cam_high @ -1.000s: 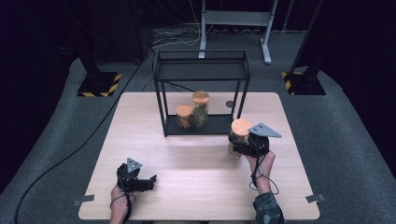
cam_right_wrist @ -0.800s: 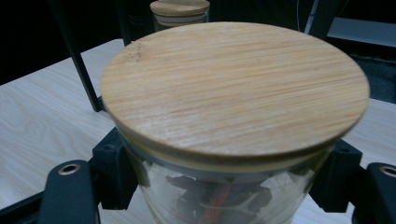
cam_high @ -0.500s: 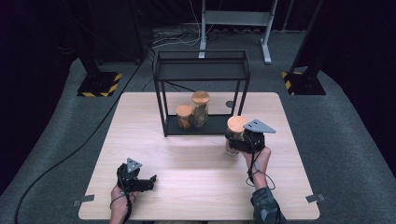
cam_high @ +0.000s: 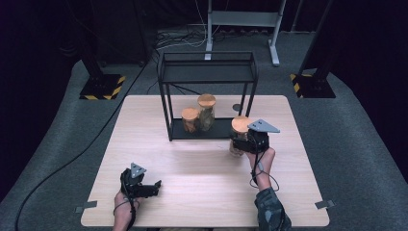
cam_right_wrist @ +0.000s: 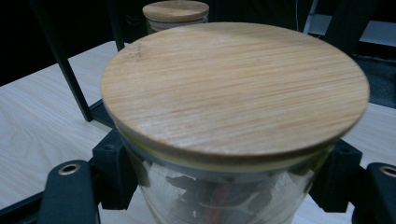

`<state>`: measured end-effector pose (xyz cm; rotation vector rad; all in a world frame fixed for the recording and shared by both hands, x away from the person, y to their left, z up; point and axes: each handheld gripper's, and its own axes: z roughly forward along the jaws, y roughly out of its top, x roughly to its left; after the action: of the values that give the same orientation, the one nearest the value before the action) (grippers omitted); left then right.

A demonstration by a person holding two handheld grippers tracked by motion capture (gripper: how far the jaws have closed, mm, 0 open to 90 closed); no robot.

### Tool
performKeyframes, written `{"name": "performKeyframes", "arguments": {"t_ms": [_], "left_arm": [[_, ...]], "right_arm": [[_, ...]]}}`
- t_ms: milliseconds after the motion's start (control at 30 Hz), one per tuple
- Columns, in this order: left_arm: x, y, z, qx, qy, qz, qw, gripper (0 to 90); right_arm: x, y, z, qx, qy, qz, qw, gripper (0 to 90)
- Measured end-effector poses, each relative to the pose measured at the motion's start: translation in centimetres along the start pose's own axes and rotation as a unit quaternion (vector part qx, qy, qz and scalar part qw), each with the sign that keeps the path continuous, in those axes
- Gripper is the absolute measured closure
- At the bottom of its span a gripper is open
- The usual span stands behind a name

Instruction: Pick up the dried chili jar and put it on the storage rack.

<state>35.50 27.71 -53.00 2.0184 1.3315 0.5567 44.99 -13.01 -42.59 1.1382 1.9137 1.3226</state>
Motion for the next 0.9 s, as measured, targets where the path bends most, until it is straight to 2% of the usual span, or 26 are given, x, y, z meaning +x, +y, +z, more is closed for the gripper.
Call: {"name": "performKeyframes", "arguments": {"t_ms": [900], "left_arm": [[0.0,0.0,0.0,0.000,0.000,0.000,1.0000,2.1]], "right_arm": [[0.6,1.5,2.7,0.000,-0.003,0.000,1.0000,23.9]]}}
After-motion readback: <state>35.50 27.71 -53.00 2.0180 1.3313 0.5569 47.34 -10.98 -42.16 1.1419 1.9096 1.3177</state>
